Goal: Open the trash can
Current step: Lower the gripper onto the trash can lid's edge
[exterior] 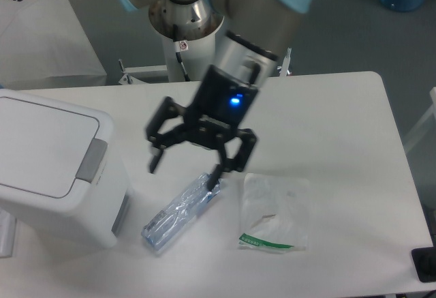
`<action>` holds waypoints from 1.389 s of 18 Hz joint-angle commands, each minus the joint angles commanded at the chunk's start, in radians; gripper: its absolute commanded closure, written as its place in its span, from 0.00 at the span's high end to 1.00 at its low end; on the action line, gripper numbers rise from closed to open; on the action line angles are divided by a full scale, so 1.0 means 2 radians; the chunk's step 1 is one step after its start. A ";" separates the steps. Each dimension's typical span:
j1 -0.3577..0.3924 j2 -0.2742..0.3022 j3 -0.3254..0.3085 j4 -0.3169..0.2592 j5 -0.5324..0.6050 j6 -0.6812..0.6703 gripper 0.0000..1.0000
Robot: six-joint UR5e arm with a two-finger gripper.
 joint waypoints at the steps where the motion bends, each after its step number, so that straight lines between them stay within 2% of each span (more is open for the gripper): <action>1: -0.001 0.005 -0.010 0.001 0.002 0.000 1.00; 5: -0.018 0.003 -0.021 0.005 0.019 0.001 1.00; 9: -0.037 -0.002 -0.040 0.038 0.042 0.010 1.00; 12: -0.038 0.001 -0.055 0.041 0.043 0.023 1.00; 25: -0.045 0.000 -0.058 0.042 0.074 0.035 1.00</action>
